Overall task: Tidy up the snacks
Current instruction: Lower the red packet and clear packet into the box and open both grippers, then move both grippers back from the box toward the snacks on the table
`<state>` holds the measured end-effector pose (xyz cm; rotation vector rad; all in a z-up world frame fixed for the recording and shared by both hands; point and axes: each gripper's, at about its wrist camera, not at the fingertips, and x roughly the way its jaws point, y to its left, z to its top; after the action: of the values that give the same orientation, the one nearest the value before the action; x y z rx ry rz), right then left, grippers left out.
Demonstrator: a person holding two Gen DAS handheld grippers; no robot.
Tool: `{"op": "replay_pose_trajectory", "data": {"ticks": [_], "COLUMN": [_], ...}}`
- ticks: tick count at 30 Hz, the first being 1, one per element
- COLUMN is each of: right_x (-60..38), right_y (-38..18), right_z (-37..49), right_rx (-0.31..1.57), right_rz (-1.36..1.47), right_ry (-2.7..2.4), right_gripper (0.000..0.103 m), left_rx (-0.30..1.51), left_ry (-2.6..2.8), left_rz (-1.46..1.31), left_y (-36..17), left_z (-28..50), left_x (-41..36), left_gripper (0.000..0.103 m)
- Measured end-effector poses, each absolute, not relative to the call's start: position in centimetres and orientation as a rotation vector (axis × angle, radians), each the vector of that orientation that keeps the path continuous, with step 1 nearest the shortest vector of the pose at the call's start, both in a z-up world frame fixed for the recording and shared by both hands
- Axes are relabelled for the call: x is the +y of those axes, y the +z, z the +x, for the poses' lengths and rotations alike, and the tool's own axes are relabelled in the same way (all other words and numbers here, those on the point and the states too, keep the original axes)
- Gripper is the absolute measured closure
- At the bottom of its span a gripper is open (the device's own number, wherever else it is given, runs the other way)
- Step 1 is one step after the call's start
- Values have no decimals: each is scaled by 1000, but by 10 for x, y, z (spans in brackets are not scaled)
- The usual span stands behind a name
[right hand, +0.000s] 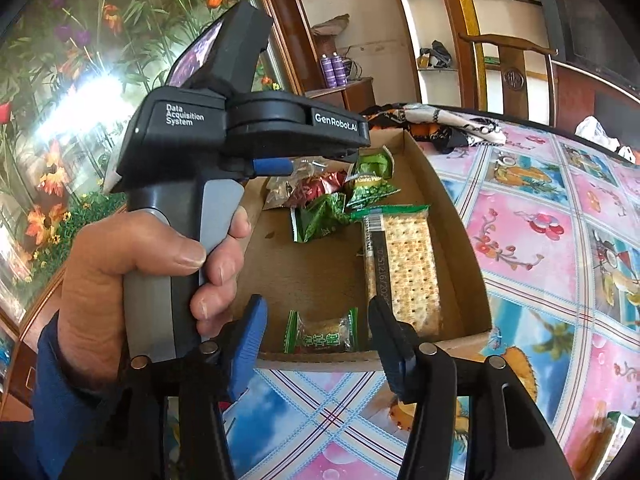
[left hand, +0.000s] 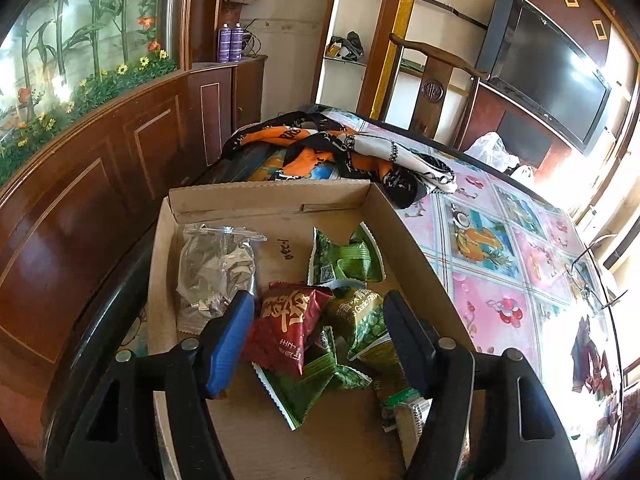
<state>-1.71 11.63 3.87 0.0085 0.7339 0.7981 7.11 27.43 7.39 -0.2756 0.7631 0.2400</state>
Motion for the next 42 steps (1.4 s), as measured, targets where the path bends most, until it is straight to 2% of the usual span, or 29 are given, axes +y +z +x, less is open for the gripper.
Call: {"op": "replay_pose_trajectory", "data": {"ticks": [5, 10, 15, 21, 26, 27, 29, 30, 31, 38, 42], "right_x": [110, 97, 80, 55, 19, 13, -3, -11, -24, -133, -202], "right_y": [44, 56, 66, 75, 71, 70, 67, 66, 66, 60, 58], "right_z": [-23, -32, -36, -35, -31, -29, -25, -24, -22, -18, -31], "right_rx": [686, 576, 489, 424, 450, 458, 492, 512, 524, 541, 502], "right_rz": [-18, -77, -105, -124, -9, 4, 38, 57, 81, 285, 379], "right_ry": [778, 664, 521, 343, 316, 300, 294, 297, 277, 49, -229], "right_gripper": [31, 11, 1, 1, 1, 1, 16, 38, 46, 46, 46], "left_rx": [733, 692, 642, 592, 602, 599, 582, 573, 569, 558, 611], "left_ry": [239, 237, 232, 196, 163, 177, 162, 121, 96, -67, -211], "left_rz": [-279, -277, -248, -201, -173, -159, -159, -167, -169, -71, -9], "left_y": [79, 84, 91, 97, 97, 97, 97, 98, 99, 95, 84], "left_z": [68, 64, 59, 54, 52, 50, 46, 43, 41, 18, 0], "left_x": [274, 271, 263, 245, 226, 221, 214, 208, 204, 127, 74], "left_gripper": [32, 30, 26, 22, 20, 16, 15, 15, 15, 15, 15]}}
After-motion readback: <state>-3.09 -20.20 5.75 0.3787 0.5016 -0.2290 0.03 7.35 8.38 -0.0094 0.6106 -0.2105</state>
